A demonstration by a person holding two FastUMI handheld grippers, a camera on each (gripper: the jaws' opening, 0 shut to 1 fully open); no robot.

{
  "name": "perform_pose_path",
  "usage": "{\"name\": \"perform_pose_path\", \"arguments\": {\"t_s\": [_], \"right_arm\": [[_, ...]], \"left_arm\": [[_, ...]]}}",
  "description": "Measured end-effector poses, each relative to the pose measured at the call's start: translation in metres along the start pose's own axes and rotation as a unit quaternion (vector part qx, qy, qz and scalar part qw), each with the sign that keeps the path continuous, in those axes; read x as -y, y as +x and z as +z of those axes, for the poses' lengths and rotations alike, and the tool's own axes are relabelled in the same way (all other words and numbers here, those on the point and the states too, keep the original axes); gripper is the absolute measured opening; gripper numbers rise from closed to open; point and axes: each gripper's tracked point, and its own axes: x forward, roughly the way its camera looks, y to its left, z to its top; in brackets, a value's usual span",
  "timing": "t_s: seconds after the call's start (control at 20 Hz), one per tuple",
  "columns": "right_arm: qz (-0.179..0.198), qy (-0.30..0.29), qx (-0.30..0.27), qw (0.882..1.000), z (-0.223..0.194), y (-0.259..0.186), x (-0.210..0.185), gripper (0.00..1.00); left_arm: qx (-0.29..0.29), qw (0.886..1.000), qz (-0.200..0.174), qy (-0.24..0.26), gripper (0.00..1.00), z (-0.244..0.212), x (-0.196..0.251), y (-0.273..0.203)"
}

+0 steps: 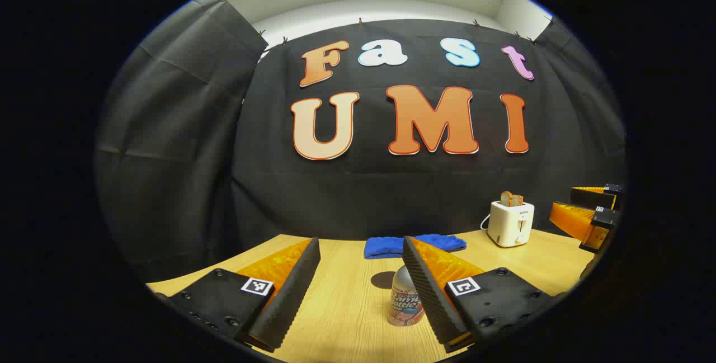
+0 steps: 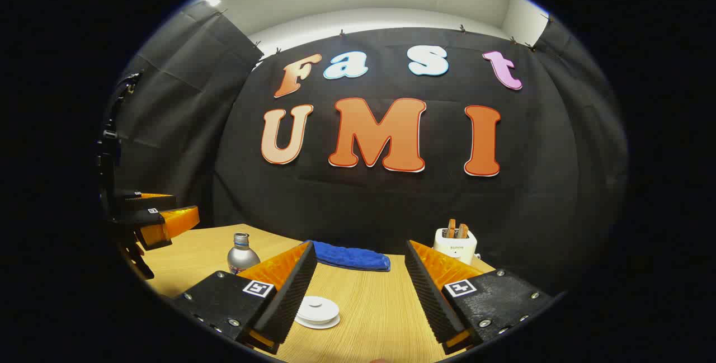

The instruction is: Open the teacup lid with one hand, grasp the water bottle and pour water into the teacup with the other hand; after pouring, place the water bottle on the coaster and then close the teacup lid.

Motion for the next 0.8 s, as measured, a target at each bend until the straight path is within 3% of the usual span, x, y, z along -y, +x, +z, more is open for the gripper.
{"name": "perform_pose_path", "arguments": {"t_s": [0.15,0.2,0.8], "right_arm": [[-0.002,-0.005,-0.009,1.000,-0.006,0.000,0.002,0.95],[-0.001,-0.005,-0.011,1.000,-0.007,0.001,0.001,0.95],[0.009,0.005,-0.027,1.000,-0.016,-0.003,-0.004,0.95]], "left_arm": [[-0.003,1.000,-0.003,0.002,1.00,-0.002,0.001,-0.002],[-0.005,1.000,-0.006,0.003,0.95,-0.003,0.002,-0.002],[-0.004,0.999,-0.029,0.013,1.00,-0.005,0.019,-0.013]]}}
